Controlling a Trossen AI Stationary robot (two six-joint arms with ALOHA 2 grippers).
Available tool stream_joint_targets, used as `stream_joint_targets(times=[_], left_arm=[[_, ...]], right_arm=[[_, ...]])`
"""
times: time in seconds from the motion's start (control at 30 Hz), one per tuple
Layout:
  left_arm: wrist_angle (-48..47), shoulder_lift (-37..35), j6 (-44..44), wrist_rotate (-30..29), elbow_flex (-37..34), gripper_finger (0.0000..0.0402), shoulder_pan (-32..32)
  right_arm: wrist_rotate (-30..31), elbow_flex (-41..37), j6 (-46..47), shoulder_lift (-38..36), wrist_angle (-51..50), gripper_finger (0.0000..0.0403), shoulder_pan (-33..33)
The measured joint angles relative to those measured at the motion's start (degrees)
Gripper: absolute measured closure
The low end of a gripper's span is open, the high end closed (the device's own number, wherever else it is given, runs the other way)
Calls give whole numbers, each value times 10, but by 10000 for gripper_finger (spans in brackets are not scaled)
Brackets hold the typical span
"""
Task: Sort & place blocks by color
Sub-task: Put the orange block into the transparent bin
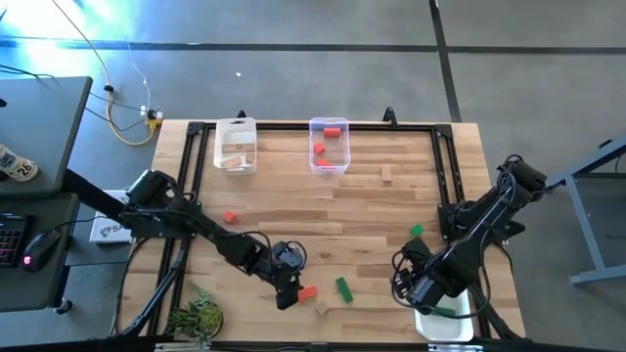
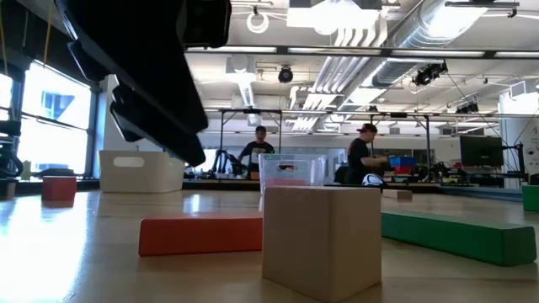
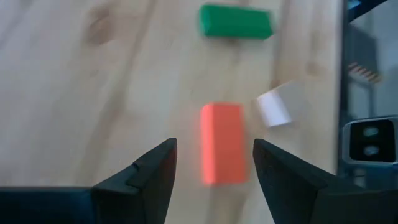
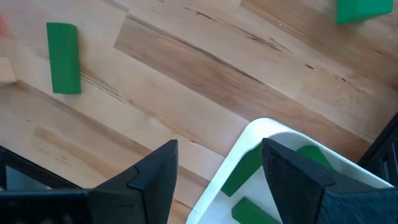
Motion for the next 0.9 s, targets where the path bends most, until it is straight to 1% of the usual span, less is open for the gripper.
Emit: stream_joint_targets(times=[0.17,0.37,0.6,0.77,0.9], left_arm=[[41,27,15,-31,1,202,-17],[46,41,17,-57,0,202,-37],[60,41,57,-119,0,202,-57],[63,55,57,-121,0,202,-62],[101,75,55,-105,0,202,-64]], right_arm=[[0,0,5,0,1,190,0],[0,0,6,0,1,190,0],[1,0,6,0,0,190,-5],[2,-1,4,0,0,190,-12],[2,-1,4,0,0,190,-15]])
